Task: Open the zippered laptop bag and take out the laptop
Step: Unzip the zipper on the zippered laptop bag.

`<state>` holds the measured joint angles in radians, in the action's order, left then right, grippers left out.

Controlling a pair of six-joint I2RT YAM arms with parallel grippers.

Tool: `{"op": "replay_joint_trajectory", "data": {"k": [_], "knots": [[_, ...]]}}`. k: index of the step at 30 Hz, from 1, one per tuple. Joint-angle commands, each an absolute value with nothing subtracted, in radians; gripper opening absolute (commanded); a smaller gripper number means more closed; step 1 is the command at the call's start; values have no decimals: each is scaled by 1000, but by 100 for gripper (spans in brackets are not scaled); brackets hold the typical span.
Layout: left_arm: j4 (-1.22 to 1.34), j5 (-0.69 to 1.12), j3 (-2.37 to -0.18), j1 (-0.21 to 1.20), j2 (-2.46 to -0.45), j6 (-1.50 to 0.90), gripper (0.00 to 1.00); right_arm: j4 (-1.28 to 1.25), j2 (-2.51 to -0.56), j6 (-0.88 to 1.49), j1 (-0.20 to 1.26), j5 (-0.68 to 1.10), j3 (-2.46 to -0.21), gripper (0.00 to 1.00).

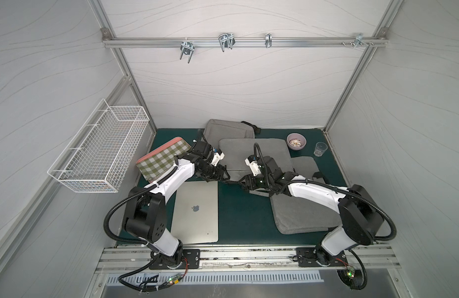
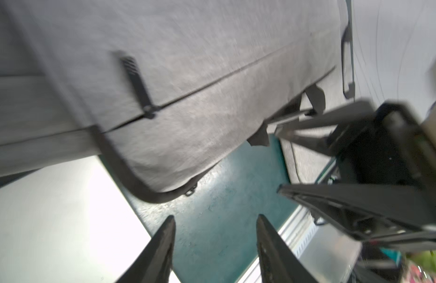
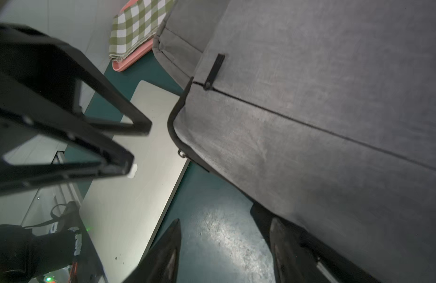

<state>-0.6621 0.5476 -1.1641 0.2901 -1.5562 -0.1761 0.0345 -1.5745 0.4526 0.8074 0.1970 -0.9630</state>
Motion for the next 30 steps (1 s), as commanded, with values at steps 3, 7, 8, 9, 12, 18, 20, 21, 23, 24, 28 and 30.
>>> {"op": "replay_joint_trajectory", "data": {"k": [3,7,8,9,12,18,20,21,23,24,28,30], "knots": [[-462,446,-1061,243,-1528,-446,56,-56,-1639,574,857,223,-981,56],[-337,435,-1023,236,-1558,-570,55,-95,-1692,593,895,200,-1007,52],[-314,438,-1016,236,-1566,-592,55,-106,-1702,586,906,189,-1011,51],[-285,436,-1003,236,-1576,-617,55,-111,-1712,580,919,170,-1018,51],[-205,429,-977,236,-1605,-677,52,-135,-1755,604,931,150,-1029,48],[-110,473,-972,239,-1660,-748,50,-197,-1822,617,937,127,-1046,46],[-111,477,-969,241,-1663,-745,49,-201,-1837,611,937,110,-1058,46],[-110,482,-968,242,-1666,-743,48,-204,-1845,612,936,104,-1065,46],[-106,495,-959,242,-1673,-745,46,-205,-1863,610,936,105,-1085,46],[-102,501,-954,244,-1677,-747,44,-202,-1874,609,936,107,-1096,46],[-99,504,-941,249,-1677,-749,35,-222,-1900,607,936,100,-1109,45],[-104,505,-937,249,-1673,-743,28,-216,-1902,610,934,73,-1110,43]]}}
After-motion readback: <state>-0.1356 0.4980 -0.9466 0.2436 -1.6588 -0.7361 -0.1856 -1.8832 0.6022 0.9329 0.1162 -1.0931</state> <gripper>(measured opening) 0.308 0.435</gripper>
